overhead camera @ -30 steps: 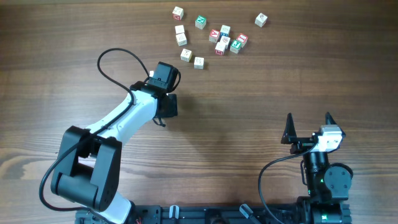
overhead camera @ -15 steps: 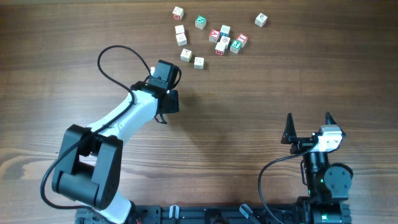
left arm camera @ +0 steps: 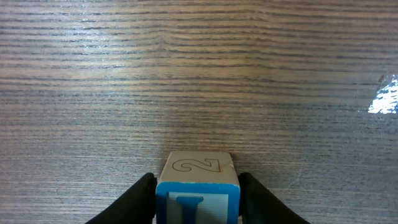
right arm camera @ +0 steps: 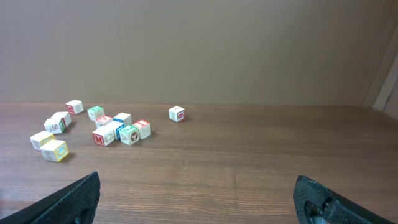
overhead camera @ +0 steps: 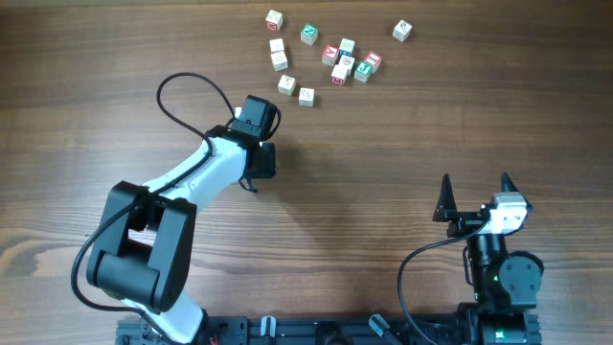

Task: Form a horizontal line
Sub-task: 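Carry the L block toward the open table and set it down, then move the left gripper back to the cluster and grasp the M block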

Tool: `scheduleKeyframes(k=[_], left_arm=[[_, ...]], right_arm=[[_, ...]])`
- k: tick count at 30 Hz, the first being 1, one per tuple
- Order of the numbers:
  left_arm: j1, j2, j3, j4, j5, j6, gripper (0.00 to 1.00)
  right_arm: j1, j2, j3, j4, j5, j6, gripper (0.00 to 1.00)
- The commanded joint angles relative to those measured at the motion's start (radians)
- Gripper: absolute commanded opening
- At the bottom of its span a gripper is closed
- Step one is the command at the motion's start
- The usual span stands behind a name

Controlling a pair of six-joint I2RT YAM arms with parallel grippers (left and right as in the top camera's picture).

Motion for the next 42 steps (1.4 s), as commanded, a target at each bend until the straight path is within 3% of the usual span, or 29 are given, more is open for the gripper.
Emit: scheduleKeyframes(k=[1, 5, 8, 11, 12, 13, 14, 17, 21, 24, 29, 32, 34, 36, 37, 42], left_arm=[[-0.001, 0.010, -0.006, 0.000, -0.013, 0.002, 0.58], [0.000, 0.007, -0.003, 0.008, -0.014, 0.005, 0.80], [0.016, -0.024, 0.071, 0.014, -0.025, 0.009, 0.82], [0.063, -0.074, 0.192, -0.055, -0.025, 0.010, 0.92], [0.091, -0.088, 0.260, -0.098, -0.025, 0.010, 0.85], [0.112, -0.089, 0.335, -0.141, -0.024, 0.010, 0.39], [0.144, -0.089, 0.447, -0.200, -0.024, 0.010, 0.07], [0.175, -0.089, 0.642, -0.200, 0.034, 0.013, 0.04], [0.174, -0.043, 0.658, 0.073, 0.133, 0.013, 0.04], [0.174, 0.050, 0.697, 0.072, 0.218, 0.005, 0.04], [0.145, 0.226, 0.715, 0.165, 0.242, 0.006, 0.12], [0.121, 0.304, 0.715, 0.225, 0.242, 0.006, 0.27], [0.111, 0.340, 0.715, 0.248, 0.242, 0.005, 0.56], [0.105, 0.372, 0.715, 0.283, 0.242, 0.005, 0.57], [0.100, 0.392, 0.715, 0.299, 0.242, 0.005, 0.64], [0.095, 0.482, 0.715, 0.364, 0.201, 0.005, 0.66]], right_arm=[[-0.002, -0.005, -0.001, 0.003, -0.010, -0.011, 1.00], [-0.002, -0.005, -0.001, 0.003, -0.010, -0.011, 1.00], [-0.002, -0.005, -0.001, 0.003, -0.010, -0.011, 1.00], [-0.002, -0.005, -0.001, 0.003, -0.010, -0.012, 1.00], [-0.002, -0.005, -0.001, 0.003, -0.010, -0.011, 1.00], [-0.002, -0.005, -0.001, 0.003, -0.010, -0.011, 1.00], [-0.002, -0.005, -0.001, 0.003, -0.010, -0.012, 1.00], [-0.002, -0.005, -0.001, 0.003, -0.010, -0.012, 1.00], [-0.002, -0.005, -0.001, 0.003, -0.010, -0.011, 1.00], [-0.002, -0.005, -0.001, 0.003, -0.010, -0.011, 1.00], [-0.002, -0.005, -0.001, 0.003, -0.010, -0.011, 1.00], [-0.002, -0.005, -0.001, 0.003, -0.010, -0.011, 1.00], [-0.002, -0.005, -0.001, 0.003, -0.010, -0.012, 1.00], [-0.002, -0.005, -0.001, 0.003, -0.010, -0.011, 1.00], [-0.002, -0.005, -0.001, 0.003, -0.010, -0.011, 1.00], [-0.002, -0.005, -0.001, 0.003, -0.010, -0.011, 1.00]])
